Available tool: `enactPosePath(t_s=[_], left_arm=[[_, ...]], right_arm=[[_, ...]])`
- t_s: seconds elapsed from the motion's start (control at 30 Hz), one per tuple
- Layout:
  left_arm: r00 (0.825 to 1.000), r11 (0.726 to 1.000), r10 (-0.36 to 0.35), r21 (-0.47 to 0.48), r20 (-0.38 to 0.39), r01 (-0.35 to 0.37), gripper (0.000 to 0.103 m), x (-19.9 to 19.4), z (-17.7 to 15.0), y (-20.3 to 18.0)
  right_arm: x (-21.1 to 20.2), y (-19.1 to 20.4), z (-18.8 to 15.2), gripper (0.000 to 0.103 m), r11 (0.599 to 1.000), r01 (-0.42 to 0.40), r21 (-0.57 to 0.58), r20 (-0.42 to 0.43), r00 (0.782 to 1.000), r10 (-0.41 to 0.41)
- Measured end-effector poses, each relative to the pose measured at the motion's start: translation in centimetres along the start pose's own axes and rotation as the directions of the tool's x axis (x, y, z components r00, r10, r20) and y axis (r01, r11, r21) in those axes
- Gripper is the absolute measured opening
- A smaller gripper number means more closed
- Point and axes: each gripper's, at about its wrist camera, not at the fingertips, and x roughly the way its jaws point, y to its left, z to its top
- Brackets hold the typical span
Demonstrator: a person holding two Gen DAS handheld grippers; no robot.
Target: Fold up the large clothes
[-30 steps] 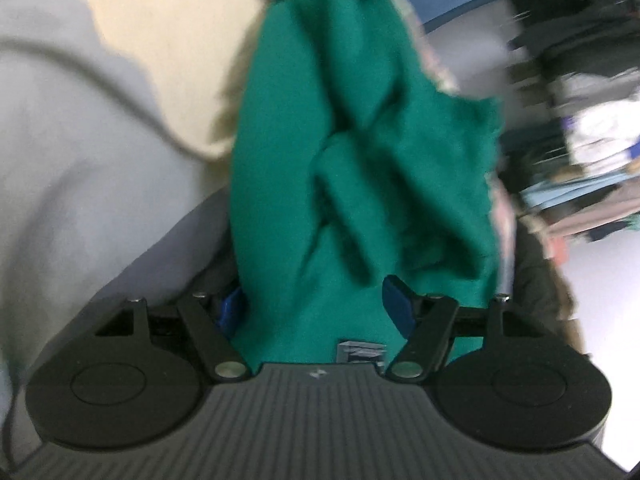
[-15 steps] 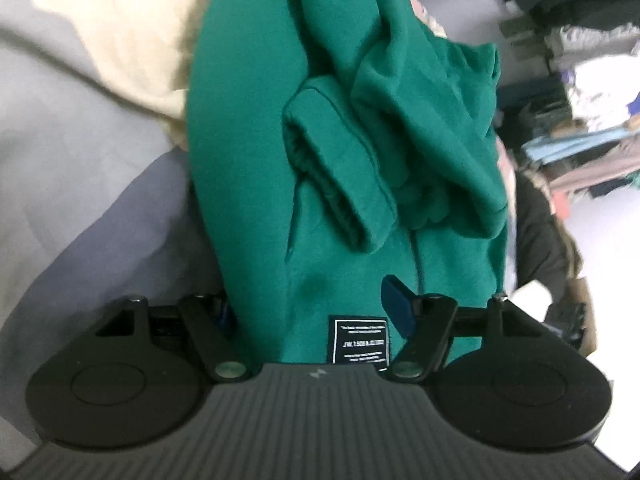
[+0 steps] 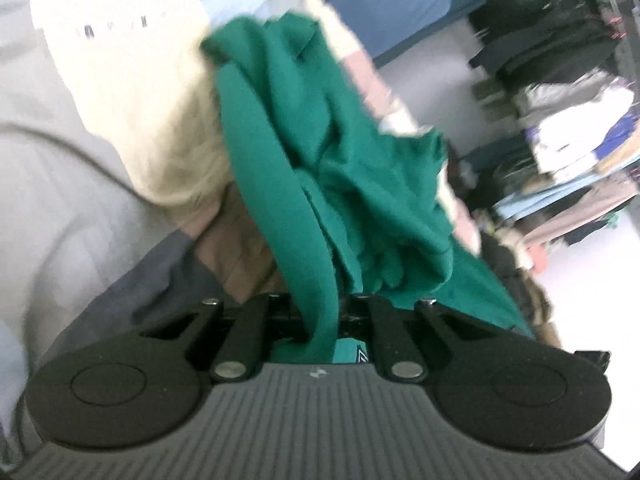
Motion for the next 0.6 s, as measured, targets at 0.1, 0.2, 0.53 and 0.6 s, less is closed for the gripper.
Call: enactPosePath(t_s=[0.1, 0.2, 0.53, 0.6], left_arm=[[0.999, 0.999, -0.035, -0.001, 0.023, 0.035, 0.010, -4.1, -0.3, -0.6], [0.998, 0.998, -0.059, -0.019, 0.021, 0.059, 0.010, -8.0, -1.8, -0.4], [0.987, 0.985, -0.148, -0.083, 0.064, 0.153, 0.010, -13.8, -5.1, -0.1], [0.979, 0.978, -0.179, -0.094, 0.095, 0.188, 0.010, -13.4, -4.2, -0.2]], right_arm=[[-1.6, 1.4, -0.5, 0.008, 0.999, -0.034, 0.015, 0.041, 0.999, 0.034], [-3.5, 2.5, -1.3, 0.008, 0.997, -0.063, 0.035, 0.077, 0.995, 0.060], [-8.1, 2.9, -3.7, 0.008, 0.980, -0.138, 0.147, 0.140, 0.983, 0.117], [-7.4, 2.9, -2.9, 0.008, 0.974, -0.145, 0.172, 0.148, 0.982, 0.120]])
